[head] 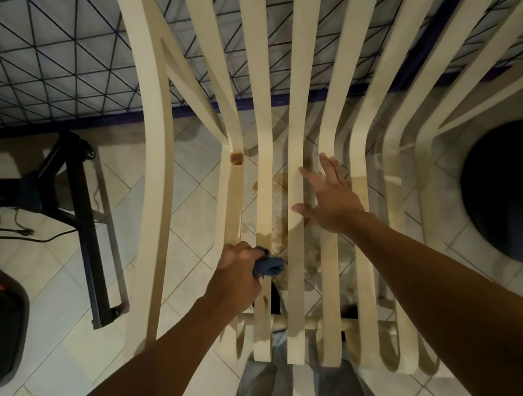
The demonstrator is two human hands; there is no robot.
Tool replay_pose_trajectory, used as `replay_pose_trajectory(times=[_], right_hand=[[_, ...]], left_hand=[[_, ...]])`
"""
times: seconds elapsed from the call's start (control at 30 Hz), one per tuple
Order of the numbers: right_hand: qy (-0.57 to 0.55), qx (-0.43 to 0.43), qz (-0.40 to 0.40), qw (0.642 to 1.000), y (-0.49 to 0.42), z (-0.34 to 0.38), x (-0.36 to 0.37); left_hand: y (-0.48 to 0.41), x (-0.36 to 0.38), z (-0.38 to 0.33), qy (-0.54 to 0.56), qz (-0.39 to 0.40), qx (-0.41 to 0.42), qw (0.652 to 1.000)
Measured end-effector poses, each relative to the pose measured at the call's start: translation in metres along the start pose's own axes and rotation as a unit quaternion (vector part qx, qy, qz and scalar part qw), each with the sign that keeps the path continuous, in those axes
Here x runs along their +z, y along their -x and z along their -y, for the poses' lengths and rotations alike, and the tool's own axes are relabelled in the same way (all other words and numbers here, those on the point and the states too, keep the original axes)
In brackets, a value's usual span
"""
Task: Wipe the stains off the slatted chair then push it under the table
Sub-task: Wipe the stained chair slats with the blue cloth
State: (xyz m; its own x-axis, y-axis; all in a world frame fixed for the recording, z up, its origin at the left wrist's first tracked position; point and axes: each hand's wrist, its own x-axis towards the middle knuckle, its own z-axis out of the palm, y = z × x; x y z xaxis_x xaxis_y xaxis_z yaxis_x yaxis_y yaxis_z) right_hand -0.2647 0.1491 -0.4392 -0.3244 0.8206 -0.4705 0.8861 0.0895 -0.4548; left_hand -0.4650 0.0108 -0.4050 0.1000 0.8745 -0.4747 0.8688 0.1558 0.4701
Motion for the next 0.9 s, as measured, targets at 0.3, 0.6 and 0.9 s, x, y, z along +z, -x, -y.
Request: replay_pose_trajectory(times=[0.3, 0.6, 0.9], right_hand=[[-0.009, 0.005, -0.011, 1.000, 0.006, 0.000, 0.005], [0.039, 0.009, -0.010, 0.999, 0.014, 0.004, 0.016], [0.032, 0.037, 0.020, 0.999, 0.059, 0.014, 0.021]], left_hand=[[-0.027, -0.009, -0.006, 0.015, -0.050, -0.038, 0.998], [0.024, 0.011, -0.002, -0.011, -0.017, 0.000, 1.000], [0.027, 0.009, -0.003, 0.049, -0.002, -0.071, 0.996]])
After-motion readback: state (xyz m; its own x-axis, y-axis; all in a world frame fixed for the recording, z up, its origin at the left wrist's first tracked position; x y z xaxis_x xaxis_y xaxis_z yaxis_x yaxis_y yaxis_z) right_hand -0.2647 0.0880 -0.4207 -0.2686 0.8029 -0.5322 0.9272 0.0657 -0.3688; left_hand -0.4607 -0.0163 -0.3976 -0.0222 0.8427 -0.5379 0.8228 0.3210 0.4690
